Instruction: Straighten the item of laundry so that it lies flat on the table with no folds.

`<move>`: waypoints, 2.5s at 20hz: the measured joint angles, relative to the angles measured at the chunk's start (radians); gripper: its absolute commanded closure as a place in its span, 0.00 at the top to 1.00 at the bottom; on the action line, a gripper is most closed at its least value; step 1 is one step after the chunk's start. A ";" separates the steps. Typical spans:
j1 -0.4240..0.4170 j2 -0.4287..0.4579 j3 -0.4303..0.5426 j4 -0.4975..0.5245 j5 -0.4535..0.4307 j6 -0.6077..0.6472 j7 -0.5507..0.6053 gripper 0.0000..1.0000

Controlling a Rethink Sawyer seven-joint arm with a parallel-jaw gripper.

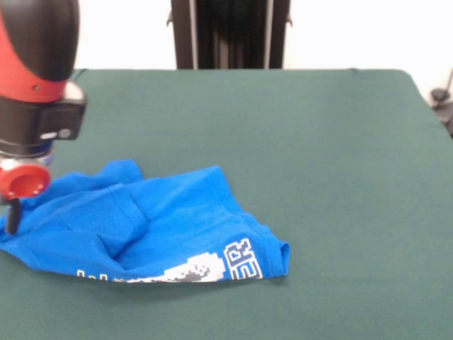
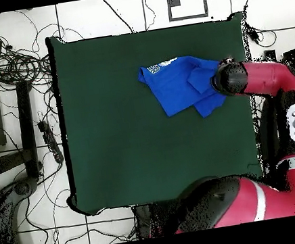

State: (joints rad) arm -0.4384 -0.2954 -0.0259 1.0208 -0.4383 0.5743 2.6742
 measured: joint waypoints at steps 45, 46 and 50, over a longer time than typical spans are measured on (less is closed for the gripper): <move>0.281 -0.058 -0.127 0.071 0.080 0.118 0.000 1.00; 0.284 -0.050 -0.136 0.072 0.080 0.114 0.000 1.00; 0.294 -0.029 -0.167 0.075 0.080 0.099 0.000 1.00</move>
State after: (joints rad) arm -0.1448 -0.3240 -0.1927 1.0959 -0.3580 0.6734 2.6744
